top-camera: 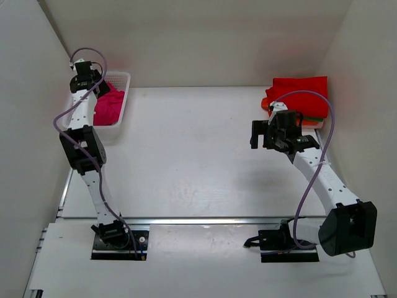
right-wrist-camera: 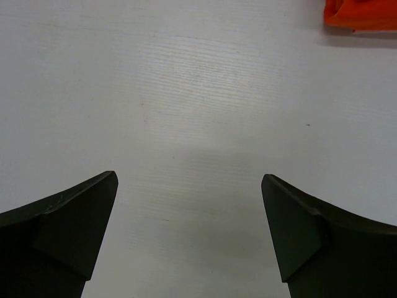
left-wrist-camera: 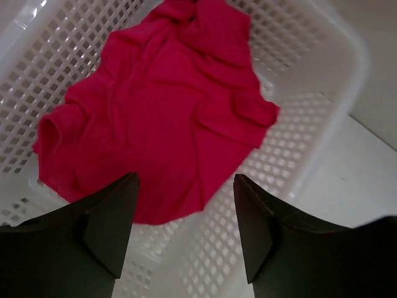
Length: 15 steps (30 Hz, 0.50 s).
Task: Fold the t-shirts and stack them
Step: Grab crumpled tshirt from bin with the left arm
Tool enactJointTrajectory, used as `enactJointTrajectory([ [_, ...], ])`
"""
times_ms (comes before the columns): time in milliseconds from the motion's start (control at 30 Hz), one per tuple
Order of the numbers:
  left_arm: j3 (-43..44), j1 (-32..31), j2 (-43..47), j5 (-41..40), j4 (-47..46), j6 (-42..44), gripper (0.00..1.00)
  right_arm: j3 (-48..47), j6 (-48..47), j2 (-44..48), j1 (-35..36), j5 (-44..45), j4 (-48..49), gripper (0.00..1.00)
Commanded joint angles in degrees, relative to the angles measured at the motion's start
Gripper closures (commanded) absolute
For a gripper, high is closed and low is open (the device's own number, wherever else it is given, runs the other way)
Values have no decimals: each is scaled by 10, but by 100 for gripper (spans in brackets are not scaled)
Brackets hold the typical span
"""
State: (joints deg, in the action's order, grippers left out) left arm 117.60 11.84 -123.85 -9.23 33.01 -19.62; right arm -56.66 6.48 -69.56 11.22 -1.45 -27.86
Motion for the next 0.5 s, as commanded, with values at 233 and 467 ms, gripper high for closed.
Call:
enactJointTrajectory([
  [233, 241, 15, -240, 8, 15, -33, 13, -46, 1, -21, -3, -16, 40, 1],
  [467, 257, 14, -304, 83, 54, -19, 54, -47, 6, -34, -2, -23, 41, 1],
])
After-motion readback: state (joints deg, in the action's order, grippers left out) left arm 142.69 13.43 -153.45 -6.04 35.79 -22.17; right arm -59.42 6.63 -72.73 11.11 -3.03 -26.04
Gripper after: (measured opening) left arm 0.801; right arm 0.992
